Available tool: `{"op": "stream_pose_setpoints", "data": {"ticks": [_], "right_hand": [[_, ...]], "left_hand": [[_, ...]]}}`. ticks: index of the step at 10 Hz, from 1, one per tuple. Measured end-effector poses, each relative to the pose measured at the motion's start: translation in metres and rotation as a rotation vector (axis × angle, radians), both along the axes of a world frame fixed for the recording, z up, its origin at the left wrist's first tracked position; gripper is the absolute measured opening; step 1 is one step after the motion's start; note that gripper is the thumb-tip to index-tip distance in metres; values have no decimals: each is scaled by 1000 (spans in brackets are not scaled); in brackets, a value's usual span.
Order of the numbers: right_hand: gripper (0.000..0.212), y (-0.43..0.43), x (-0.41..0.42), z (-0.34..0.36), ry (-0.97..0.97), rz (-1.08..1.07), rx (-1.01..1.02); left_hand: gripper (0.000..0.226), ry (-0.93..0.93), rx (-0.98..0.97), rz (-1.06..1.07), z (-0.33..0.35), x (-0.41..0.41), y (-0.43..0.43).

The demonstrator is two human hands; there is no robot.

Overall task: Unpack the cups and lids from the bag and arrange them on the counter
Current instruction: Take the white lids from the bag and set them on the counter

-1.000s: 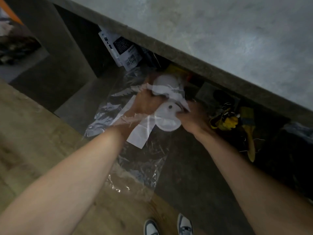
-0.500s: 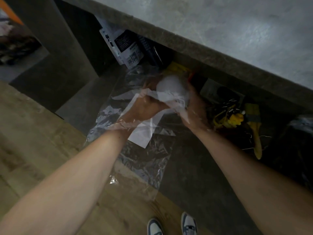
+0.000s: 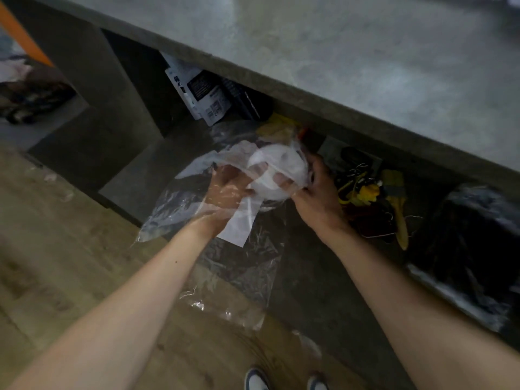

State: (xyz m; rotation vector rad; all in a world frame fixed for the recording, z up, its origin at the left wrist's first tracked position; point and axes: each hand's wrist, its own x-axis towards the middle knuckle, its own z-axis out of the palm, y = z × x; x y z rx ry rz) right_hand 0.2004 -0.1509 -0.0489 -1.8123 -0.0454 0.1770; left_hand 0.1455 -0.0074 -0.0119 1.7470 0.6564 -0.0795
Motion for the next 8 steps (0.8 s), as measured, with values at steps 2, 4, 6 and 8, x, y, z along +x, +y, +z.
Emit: {"op": "stream_pose_setpoints", "data": {"ticks": [2, 4, 6, 8], "right_hand": [[64, -21, -27, 22, 204, -177, 208], [54, -71, -83, 49, 315, -198, 232], [54, -115, -141, 101, 343, -47, 175], [61, -134, -186, 172, 205, 31, -22]], "left_hand": [[64, -252, -559, -67, -3, -14, -12], [37, -144, -427, -132, 19, -65, -70], [97, -287, -125, -420, 65, -131, -96], [106, -386, 170, -489, 132, -177, -119]]}}
